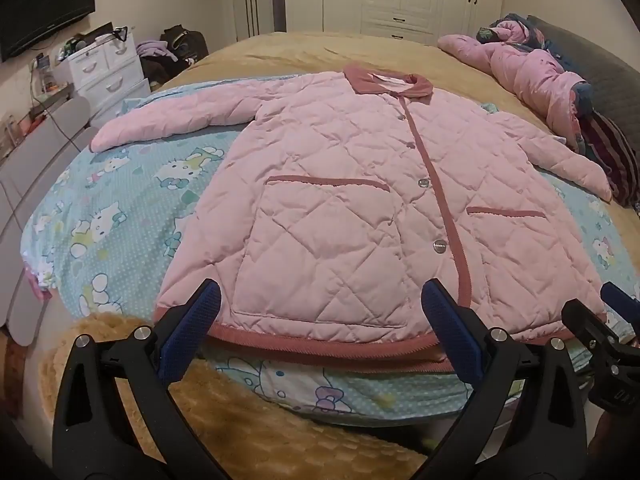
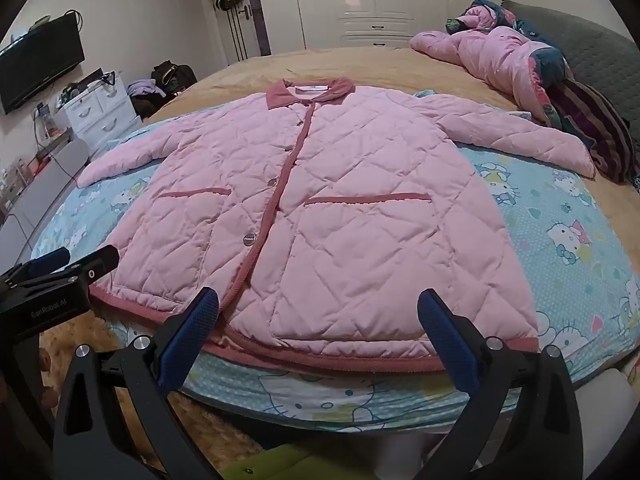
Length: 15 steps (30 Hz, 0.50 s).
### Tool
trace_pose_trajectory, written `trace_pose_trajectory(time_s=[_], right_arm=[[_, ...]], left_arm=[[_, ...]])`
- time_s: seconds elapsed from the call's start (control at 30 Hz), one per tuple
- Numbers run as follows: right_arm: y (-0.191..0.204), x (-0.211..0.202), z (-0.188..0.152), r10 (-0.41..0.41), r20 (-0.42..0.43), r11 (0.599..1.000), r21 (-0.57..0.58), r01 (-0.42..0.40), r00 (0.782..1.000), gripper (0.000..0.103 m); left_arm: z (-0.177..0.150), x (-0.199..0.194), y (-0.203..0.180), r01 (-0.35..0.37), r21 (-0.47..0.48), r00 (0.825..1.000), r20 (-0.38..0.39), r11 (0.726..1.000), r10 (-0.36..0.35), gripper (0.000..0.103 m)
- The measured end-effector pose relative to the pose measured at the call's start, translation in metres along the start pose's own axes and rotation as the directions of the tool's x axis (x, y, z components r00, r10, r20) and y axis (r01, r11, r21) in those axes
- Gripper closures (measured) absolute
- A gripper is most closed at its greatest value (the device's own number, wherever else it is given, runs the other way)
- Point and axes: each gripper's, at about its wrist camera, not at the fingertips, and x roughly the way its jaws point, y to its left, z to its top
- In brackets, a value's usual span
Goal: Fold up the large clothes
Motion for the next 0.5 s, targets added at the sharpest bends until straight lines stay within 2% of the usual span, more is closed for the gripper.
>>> trace_pose_trajectory(time_s=[0.5], right_arm=[[0.0051, 0.0007, -0.0025, -0.005, 0.000, 1.000, -0.003, 0.005, 1.000, 0.004]], left_arm=[[-0.0005, 0.0000, 0.0002, 0.004, -0.001, 1.000, 0.005, 1.000, -0.004, 0.009]])
